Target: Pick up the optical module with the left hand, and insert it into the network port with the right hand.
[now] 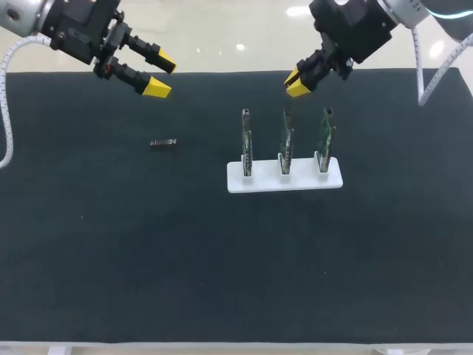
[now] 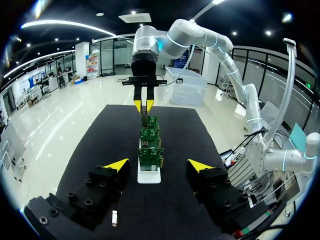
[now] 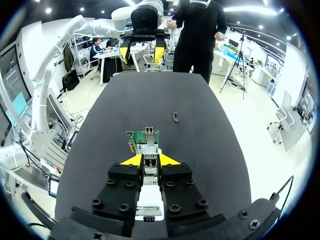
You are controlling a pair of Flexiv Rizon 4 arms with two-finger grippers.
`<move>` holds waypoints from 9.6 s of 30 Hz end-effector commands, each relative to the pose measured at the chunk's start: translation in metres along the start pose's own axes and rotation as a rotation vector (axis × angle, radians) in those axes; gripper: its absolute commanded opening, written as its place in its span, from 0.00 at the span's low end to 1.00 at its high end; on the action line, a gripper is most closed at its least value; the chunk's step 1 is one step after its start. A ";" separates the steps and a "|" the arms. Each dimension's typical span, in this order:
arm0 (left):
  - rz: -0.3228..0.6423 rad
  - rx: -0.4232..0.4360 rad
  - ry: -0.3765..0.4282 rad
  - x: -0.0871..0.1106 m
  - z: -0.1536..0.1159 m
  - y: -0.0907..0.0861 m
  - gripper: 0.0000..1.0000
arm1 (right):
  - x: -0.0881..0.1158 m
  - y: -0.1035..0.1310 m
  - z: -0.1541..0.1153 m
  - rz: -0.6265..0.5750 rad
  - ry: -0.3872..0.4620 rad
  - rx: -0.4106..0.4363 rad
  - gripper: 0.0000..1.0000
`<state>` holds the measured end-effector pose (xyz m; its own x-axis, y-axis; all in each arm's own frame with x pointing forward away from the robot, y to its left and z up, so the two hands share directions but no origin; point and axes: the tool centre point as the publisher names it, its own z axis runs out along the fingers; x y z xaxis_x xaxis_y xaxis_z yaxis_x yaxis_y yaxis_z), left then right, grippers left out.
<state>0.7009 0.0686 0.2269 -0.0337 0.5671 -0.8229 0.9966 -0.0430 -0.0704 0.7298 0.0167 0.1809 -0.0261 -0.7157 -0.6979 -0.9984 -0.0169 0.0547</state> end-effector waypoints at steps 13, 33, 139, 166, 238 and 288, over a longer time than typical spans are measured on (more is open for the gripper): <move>-0.001 0.001 0.003 0.000 0.000 0.001 1.00 | 0.001 0.002 0.003 0.000 -0.005 0.011 0.00; -0.001 0.001 0.003 0.000 0.000 0.001 1.00 | 0.002 -0.001 0.009 -0.012 -0.003 0.023 0.00; -0.001 0.001 0.003 0.000 0.000 0.001 1.00 | 0.002 0.002 0.005 -0.014 0.033 -0.028 0.00; -0.001 0.001 0.003 0.000 0.000 0.001 1.00 | -0.001 -0.004 0.001 -0.017 0.096 -0.058 0.00; -0.001 0.001 0.003 0.000 0.000 0.001 1.00 | 0.006 0.003 0.023 0.006 0.107 -0.021 0.00; -0.001 0.001 0.003 0.000 0.000 0.001 1.00 | -0.005 0.008 -0.020 0.013 0.182 -0.016 0.00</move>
<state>0.7009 0.0686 0.2269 -0.0337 0.5671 -0.8229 0.9966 -0.0430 -0.0704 0.7245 0.0115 0.1921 -0.0264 -0.8286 -0.5591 -0.9971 -0.0179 0.0736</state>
